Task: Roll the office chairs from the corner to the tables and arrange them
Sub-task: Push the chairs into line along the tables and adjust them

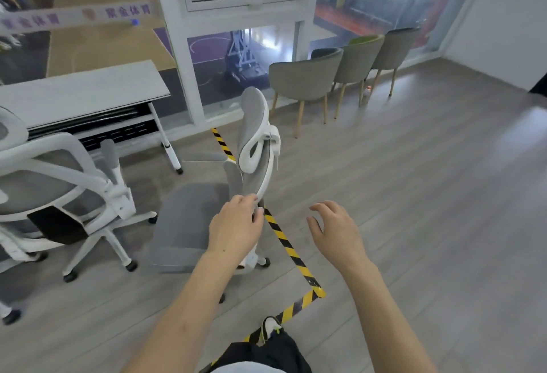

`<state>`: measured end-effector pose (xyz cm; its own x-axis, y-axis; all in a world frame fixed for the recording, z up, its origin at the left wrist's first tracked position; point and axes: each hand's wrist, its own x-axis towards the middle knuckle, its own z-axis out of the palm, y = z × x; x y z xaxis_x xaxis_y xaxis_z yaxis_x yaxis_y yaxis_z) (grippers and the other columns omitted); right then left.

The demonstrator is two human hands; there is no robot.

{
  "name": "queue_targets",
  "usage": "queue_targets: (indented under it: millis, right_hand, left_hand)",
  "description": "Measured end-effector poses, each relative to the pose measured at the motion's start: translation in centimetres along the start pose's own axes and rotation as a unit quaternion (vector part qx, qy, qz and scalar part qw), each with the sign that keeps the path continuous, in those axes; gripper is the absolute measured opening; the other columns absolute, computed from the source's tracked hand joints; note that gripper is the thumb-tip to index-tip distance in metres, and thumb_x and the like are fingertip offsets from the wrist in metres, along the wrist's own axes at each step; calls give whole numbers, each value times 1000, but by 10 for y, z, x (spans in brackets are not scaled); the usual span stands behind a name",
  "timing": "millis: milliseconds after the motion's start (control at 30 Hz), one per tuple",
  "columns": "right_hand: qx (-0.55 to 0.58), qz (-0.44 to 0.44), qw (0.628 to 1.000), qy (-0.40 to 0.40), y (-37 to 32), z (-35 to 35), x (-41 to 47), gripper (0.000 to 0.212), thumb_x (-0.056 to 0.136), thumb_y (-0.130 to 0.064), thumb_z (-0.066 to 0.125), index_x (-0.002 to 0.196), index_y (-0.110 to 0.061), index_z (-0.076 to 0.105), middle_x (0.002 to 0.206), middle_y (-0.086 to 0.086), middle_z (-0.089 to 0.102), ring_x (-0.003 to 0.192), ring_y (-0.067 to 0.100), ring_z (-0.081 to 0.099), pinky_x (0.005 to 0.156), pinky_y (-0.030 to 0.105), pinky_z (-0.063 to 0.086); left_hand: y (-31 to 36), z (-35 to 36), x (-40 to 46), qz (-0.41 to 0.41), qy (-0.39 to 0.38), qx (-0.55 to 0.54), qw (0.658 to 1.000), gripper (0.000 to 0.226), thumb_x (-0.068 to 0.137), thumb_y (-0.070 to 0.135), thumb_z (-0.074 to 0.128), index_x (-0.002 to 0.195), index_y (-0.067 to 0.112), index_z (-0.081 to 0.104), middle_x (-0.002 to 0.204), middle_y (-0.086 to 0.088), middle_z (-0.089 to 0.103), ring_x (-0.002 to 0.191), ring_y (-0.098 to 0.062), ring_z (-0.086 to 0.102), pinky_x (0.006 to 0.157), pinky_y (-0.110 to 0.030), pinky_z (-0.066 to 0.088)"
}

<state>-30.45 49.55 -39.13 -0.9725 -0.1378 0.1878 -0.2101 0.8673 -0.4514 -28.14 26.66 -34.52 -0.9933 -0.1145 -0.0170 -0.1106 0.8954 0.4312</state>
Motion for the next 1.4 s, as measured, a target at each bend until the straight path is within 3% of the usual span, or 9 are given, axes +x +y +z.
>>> queue_targets:
  millis: [200,633,767,867,1067,1200,1267,1300,1400]
  right_hand:
    - [-19,-56,997,-42,20,2,121,31,105,-36,53,130,-22,66,134,-5,62,127,19,55,95,35,50]
    - [35,-215,973,-82,-5,25,341,28,103,-33,56,125,-20,68,125,-3,64,118,21,56,89,36,53]
    - [63,-261,958,-105,-22,31,395,22,103,-30,57,117,-17,67,123,-2,64,116,21,55,85,36,52]
    - [82,-299,943,-122,-30,38,430,31,102,-28,58,131,-17,62,129,-1,61,122,20,53,90,37,52]
    - [66,-397,895,-191,-49,57,484,26,102,-27,58,124,-17,67,125,0,63,120,23,56,102,41,46]
    - [12,-444,868,-221,-60,72,506,27,105,-36,51,120,-22,68,119,-5,64,125,19,54,126,47,18]
    - [13,-419,872,-252,-60,77,509,33,107,-35,44,91,-20,68,94,-5,63,106,22,58,128,49,12]
    - [22,-412,875,-253,-60,78,507,41,107,-33,40,73,-19,58,78,-3,58,89,23,58,127,50,13]
    - [80,-405,881,-231,-55,79,498,46,105,-23,37,59,-16,38,58,2,46,64,22,49,128,47,13]
  left_hand:
    - [17,-7,100,-42,47,-10,998,40,106,40,44,143,27,53,138,4,56,125,-20,52,96,-42,48]
    - [34,-9,228,-112,114,33,987,38,106,44,43,139,30,54,139,8,55,132,-19,47,106,-41,41]
    - [40,0,253,-162,110,36,980,34,106,46,41,130,31,60,128,9,61,128,-20,50,106,-41,40]
    - [43,6,265,-204,98,22,974,34,108,47,37,127,31,61,124,9,64,122,-22,53,103,-41,40]
    - [61,13,279,-275,68,23,959,46,110,52,30,148,35,48,138,4,57,123,-28,52,97,-42,39]
    - [69,16,286,-310,44,43,949,44,112,47,27,151,36,44,141,3,54,122,-29,51,92,-42,38]
    - [68,19,289,-322,49,25,945,43,112,45,28,151,36,44,139,2,55,121,-28,52,88,-41,38]
    - [67,21,289,-327,53,13,943,43,112,44,28,151,36,44,138,2,55,121,-28,52,86,-40,38]
    - [67,25,286,-334,59,-8,941,43,113,44,27,152,37,44,139,2,55,123,-27,51,89,-41,39]
